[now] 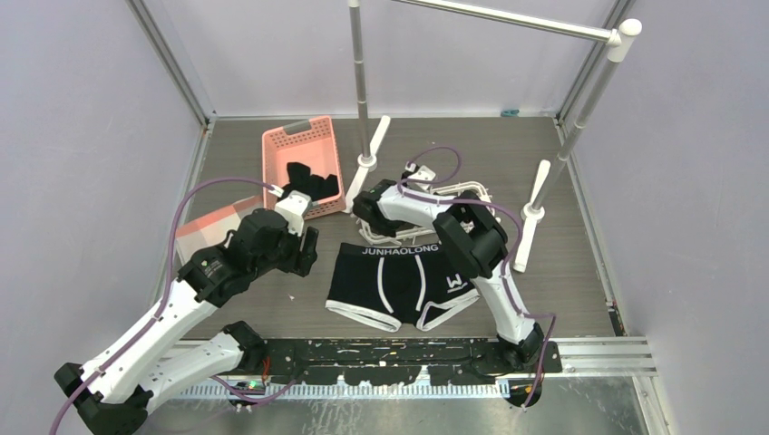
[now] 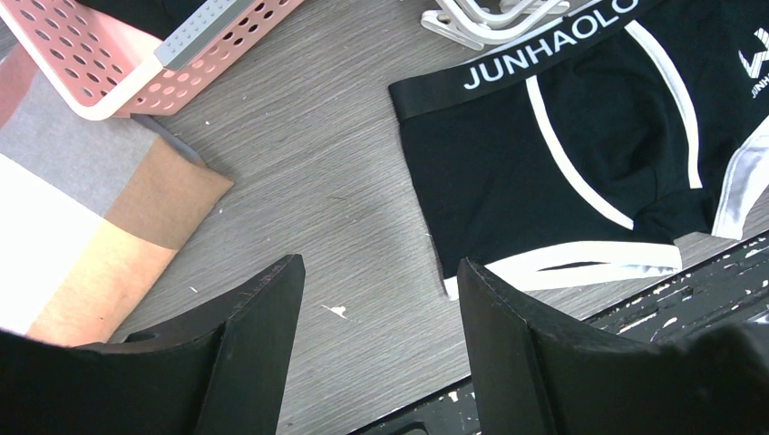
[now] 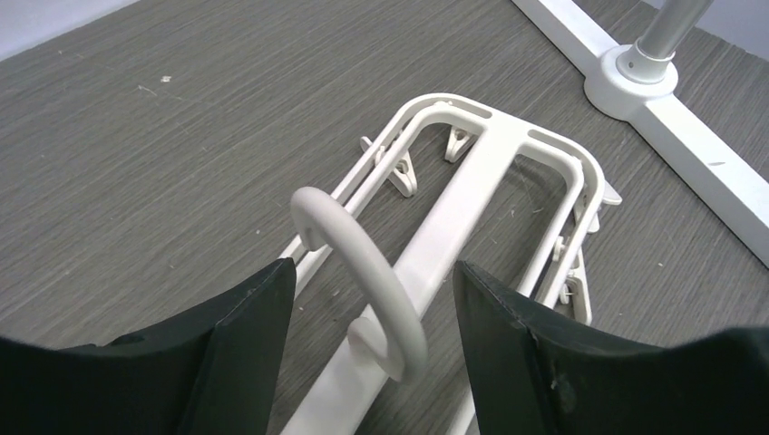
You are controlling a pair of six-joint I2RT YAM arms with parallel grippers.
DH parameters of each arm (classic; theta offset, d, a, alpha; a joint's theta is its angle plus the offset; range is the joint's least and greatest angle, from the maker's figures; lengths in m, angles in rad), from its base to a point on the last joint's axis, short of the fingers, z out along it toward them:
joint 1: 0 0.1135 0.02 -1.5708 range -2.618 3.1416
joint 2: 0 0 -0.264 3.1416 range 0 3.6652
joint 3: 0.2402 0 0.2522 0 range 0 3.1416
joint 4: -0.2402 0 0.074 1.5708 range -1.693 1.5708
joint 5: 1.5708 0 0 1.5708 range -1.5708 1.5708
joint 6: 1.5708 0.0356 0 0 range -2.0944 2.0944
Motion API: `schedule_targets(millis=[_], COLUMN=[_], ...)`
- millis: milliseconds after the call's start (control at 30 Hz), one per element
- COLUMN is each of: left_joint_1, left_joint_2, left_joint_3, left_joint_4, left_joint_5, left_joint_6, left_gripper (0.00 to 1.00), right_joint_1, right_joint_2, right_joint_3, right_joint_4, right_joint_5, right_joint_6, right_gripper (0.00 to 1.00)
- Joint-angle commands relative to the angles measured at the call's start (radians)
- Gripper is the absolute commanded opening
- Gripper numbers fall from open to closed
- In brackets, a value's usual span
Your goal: Clip the underwear to the hanger
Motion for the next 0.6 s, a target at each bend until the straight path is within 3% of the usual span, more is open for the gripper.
schedule_targets(millis=[0, 67, 200, 567], left_joint_1=[-0.005, -0.005, -0.005, -0.007], left_joint_2=[-0.010, -0.012, -0.012, -0.014], left_joint_3=[0.007, 0.006, 0.005, 0.006], left_joint_4=[0.008, 0.009, 0.010, 0.009], left_joint_5=[-0.016, -0.015, -0.017, -0.025], left_joint_6=[-0.004, -0.004, -0.005, -0.005], left_gripper=[0.65, 0.65, 0.65, 0.65], right_joint_1=[0.012, 0.021, 0.031, 0.045], right_joint_2=[-0.148, -0.210, -0.335, -0.541], right_joint_3=[-0.066, -0.129, -0.262, -0.411], right_joint_4=[0.203, 0.351, 0.592, 1.026], right_joint_5=[0.016, -0.007, -0.088, -0.325], right_joint_6=[-0.227, -0.384, -0.583, -1.106], right_gripper=[0.71, 0.77, 0.99, 1.00])
